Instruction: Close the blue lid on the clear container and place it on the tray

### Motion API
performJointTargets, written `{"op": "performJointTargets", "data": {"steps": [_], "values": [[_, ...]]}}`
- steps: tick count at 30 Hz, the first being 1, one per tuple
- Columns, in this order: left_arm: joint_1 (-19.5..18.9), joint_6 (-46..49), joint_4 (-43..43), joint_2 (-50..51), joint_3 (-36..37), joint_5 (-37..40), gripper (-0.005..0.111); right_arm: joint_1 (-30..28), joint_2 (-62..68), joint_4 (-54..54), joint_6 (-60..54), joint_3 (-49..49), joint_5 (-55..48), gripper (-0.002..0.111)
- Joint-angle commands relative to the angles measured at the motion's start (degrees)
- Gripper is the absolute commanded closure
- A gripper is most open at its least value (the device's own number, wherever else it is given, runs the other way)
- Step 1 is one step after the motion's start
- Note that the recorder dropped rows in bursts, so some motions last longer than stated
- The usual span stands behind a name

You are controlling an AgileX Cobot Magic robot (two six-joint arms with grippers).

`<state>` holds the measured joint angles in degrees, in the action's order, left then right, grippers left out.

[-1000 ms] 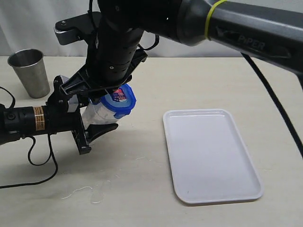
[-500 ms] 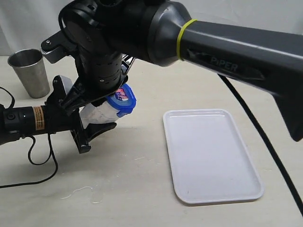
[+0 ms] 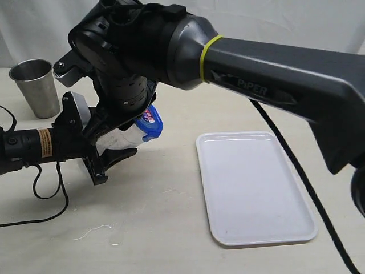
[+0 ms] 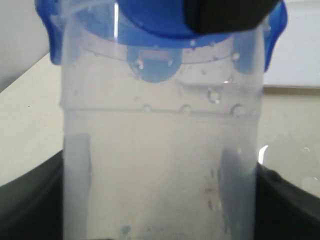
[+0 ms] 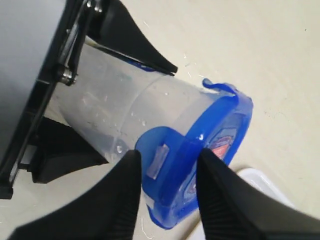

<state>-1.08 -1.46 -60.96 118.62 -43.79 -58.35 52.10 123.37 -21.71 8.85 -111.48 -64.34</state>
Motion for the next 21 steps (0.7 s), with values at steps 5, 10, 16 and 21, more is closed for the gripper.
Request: {"op": "performJointTargets", "data": {"steps": [5,10,16,21], "values": [[0.5,-0.4,-0.9,-1.0,-0.4,-8.4,0.107,0.0,-2.1,1.7,-4.0,0.9,1.5,0.076],[0.5,-0.4,-0.7,-1.0,-0.4,-8.4,0.107,0.0,-10.7,7.0,-7.9,0.9,4.4,0.076],[0.5,-0.4,-1.3,-1.0,-0.4,-8.4,0.107,-0.3,-18.5,8.8,-8.8,1.1,0.8,0.076],[0.5,-4.2,-1.2,-1.0,-0.4,-8.6,0.107,-0.3,-23.6,8.8,-9.2,3.1,0.4,0.08]]}}
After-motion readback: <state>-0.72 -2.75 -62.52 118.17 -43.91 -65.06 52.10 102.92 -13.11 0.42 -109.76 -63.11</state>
